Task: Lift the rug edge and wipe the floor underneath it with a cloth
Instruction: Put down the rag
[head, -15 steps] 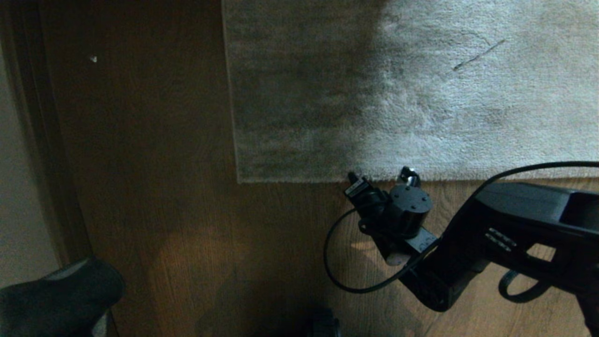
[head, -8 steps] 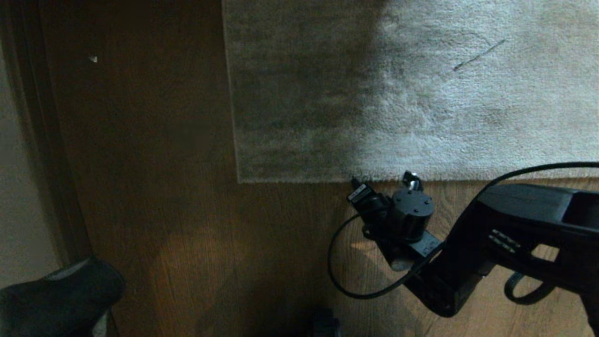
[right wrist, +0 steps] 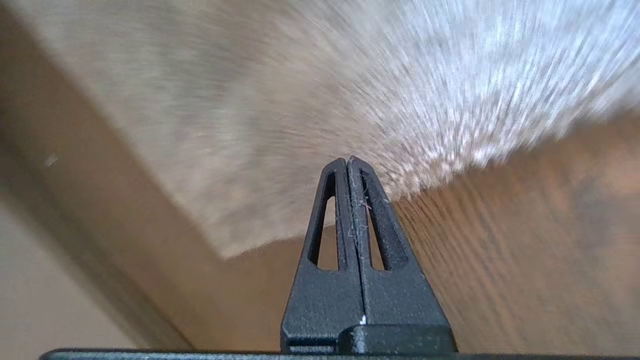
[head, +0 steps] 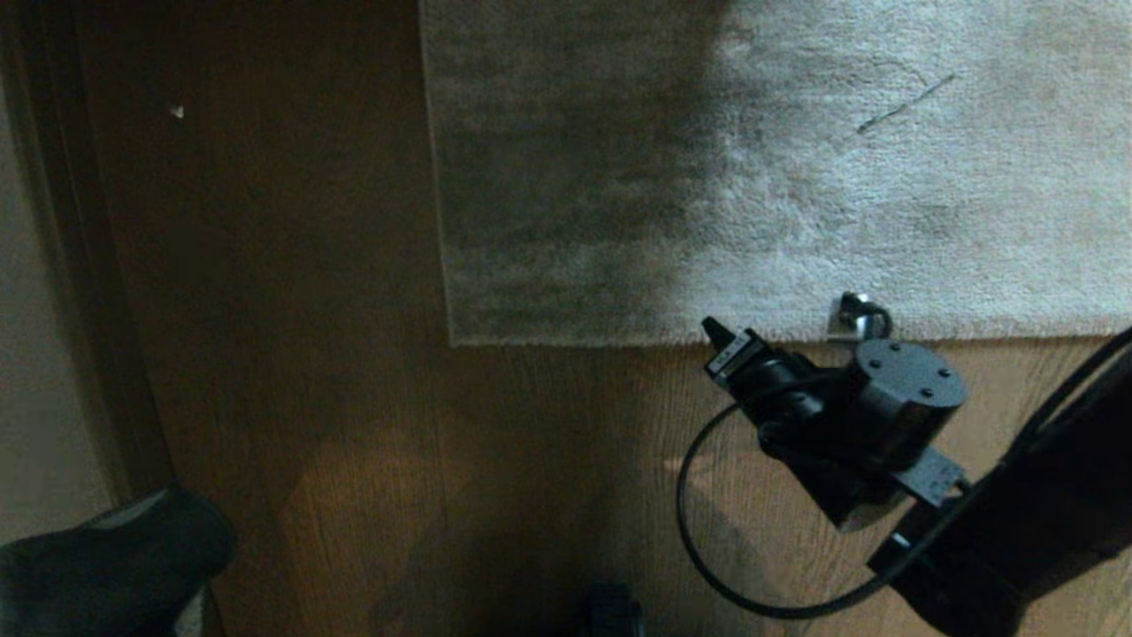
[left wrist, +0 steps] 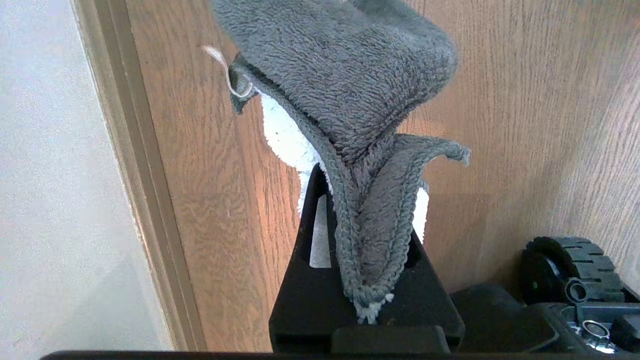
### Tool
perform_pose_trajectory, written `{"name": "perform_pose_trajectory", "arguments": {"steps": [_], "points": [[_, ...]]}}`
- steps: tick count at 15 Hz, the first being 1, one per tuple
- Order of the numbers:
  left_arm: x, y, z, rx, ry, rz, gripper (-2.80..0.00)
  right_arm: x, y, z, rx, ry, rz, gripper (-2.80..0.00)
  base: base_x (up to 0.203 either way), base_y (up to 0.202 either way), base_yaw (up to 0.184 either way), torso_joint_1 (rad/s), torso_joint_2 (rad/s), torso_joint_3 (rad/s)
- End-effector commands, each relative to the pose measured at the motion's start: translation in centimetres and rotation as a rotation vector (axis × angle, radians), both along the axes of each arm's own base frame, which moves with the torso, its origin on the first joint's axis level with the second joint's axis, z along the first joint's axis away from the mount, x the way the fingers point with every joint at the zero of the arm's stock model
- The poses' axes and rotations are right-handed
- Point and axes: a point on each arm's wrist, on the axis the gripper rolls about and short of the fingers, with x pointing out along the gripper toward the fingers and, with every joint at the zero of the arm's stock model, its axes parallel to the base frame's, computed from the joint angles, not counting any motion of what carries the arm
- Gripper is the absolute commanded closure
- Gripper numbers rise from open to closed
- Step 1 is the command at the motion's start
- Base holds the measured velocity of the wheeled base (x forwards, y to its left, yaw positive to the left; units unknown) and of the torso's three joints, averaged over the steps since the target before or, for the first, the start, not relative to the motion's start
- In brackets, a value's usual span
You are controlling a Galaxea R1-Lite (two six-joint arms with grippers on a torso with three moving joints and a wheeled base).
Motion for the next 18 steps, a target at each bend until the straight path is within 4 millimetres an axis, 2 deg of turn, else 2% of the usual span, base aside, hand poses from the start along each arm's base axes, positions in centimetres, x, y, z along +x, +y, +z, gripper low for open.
{"name": "perform_pose_trajectory", "arguments": {"steps": [1,3,5,7,10,13,18], "points": [[0.0,0.0,0.0,0.001,0.000,0.001,0.00,-4.0,-3.0,4.3,0.025,-0.138,-0.004,0.00,0.000,0.000,0.000,0.000,0.00,0.000],[0.0,0.0,0.0,0.001,-0.001,0.001,0.00,-6.9,-5.2,4.8,-0.057,-0.171,-0.019,0.00,0.000,0.000,0.000,0.000,0.00,0.000],[0.0,0.0,0.0,0.000,-0.001,0.001,0.00,-9.6,-7.4,4.3,-0.153,-0.183,-0.041,0.00,0.000,0.000,0.000,0.000,0.00,0.000],[0.0,0.0,0.0,0.000,0.000,0.001,0.00,-11.4,-9.9,3.4,-0.243,-0.180,-0.107,0.00,0.000,0.000,0.000,0.000,0.00,0.000],[0.0,0.0,0.0,-0.001,-0.001,0.001,0.00,-12.8,-13.4,3.4,-0.301,-0.198,-0.277,0.00,0.000,0.000,0.000,0.000,0.00,0.000],[0.0,0.0,0.0,0.001,-0.001,0.001,0.00,-13.6,-15.6,3.9,-0.322,-0.229,-0.424,0.00,0.000,0.000,0.000,0.000,0.00,0.000],[0.0,0.0,0.0,0.001,-0.001,0.001,0.00,-15.1,-17.2,5.0,-0.293,-0.298,-0.535,0.00,0.000,0.000,0.000,0.000,0.00,0.000]]}}
